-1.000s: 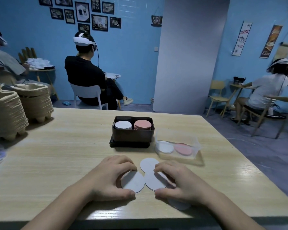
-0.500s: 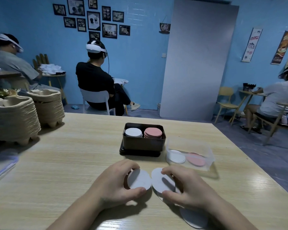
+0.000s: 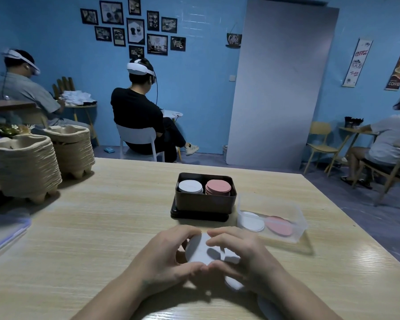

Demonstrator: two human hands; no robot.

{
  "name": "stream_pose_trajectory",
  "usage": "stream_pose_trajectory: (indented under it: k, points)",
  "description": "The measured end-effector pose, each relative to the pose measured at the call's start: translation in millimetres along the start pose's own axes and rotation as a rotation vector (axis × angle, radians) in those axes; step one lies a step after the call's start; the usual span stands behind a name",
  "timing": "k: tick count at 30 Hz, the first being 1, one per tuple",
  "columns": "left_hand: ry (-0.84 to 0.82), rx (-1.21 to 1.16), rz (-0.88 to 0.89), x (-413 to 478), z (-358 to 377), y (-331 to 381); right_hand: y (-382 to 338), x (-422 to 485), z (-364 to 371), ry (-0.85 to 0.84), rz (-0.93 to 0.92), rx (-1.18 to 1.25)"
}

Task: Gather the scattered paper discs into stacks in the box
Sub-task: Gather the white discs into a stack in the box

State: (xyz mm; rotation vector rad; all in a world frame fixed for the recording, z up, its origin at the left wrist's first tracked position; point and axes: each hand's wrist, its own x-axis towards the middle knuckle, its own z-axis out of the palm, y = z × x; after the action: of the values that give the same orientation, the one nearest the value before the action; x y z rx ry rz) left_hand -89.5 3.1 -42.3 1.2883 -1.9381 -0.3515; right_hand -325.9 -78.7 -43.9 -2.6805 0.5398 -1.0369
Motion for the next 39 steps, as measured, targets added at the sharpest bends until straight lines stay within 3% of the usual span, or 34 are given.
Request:
stream_pose_trajectory:
  k: [14, 20, 30, 39]
  points:
    - [0.081, -0.254, -0.042, -2.7, 0.5, -3.1, 4.8, -8.4, 0.8, 0.076, 0.043, 0.119]
    - [0.133, -0.115, 0.124, 0.0, -0.9, -5.1, -1.0, -3.7, -0.2, 0.126, 0.025, 0.142]
    - [0.124, -0.016, 0.162, 2.0, 4.7, -11.6, 2.5, -2.9, 5.3, 0.094, 0.035, 0.102]
    - [0.09, 0.043, 0.192, 1.1, 4.8, -7.9, 2.0, -3.8, -8.7, -0.083, 0.122, 0.149]
